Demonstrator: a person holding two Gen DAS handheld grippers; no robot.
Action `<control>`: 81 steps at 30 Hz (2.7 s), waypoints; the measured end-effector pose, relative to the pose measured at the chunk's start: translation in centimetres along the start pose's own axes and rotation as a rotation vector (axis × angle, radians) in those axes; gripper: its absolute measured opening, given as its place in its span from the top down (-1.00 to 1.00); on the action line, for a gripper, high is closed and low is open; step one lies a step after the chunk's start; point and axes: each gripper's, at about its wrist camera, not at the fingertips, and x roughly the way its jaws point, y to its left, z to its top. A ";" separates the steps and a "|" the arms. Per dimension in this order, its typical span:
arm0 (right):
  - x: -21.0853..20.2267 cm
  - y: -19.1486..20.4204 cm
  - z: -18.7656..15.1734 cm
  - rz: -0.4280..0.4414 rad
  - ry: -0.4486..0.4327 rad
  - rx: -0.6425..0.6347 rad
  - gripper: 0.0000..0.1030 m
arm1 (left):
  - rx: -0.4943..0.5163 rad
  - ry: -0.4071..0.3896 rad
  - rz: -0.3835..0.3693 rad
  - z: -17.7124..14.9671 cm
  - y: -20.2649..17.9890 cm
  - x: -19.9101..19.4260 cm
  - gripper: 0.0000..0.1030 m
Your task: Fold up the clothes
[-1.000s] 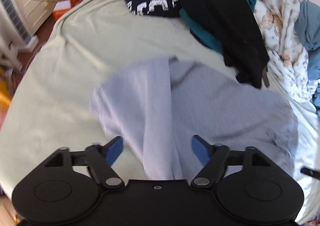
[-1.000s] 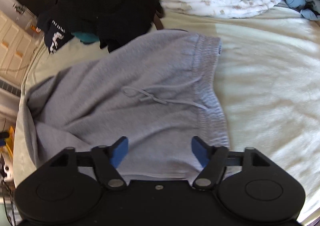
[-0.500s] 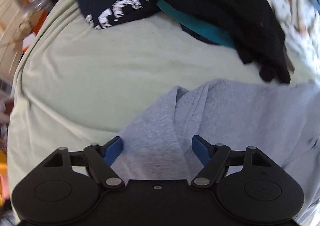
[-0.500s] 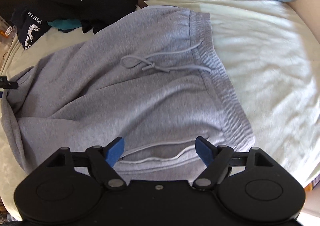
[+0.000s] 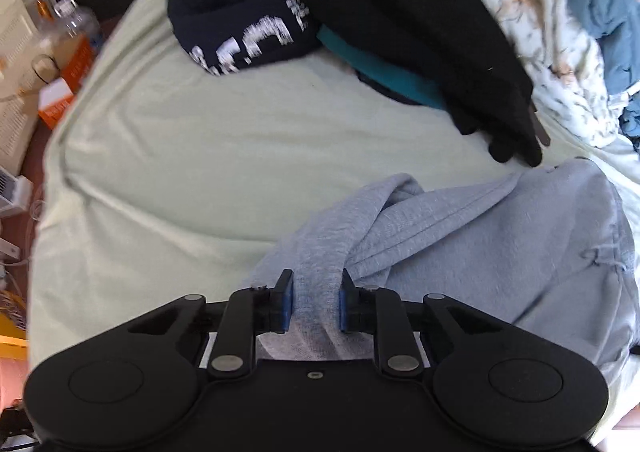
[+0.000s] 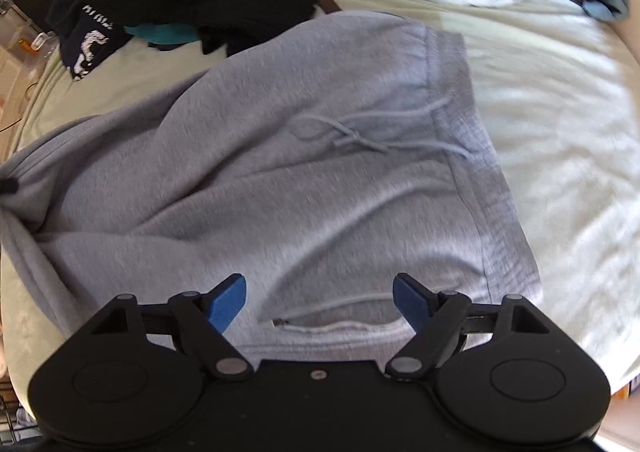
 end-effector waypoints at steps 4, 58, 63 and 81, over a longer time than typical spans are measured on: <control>0.3 -0.9 1.2 0.027 0.026 -0.038 -0.59 | -0.123 -0.036 -0.074 -4.1 0.8 -3.4 0.48; 0.6 6.3 1.9 0.093 0.083 -0.243 -0.60 | -0.393 -0.119 0.261 -7.2 9.9 -6.7 0.90; 1.0 7.0 2.5 0.108 0.124 -0.334 -0.60 | -0.667 -0.067 0.387 -16.1 12.3 -8.2 0.89; 2.8 3.4 0.2 0.065 0.259 -0.302 -0.60 | -1.219 -0.102 0.323 -25.4 17.2 -7.8 0.00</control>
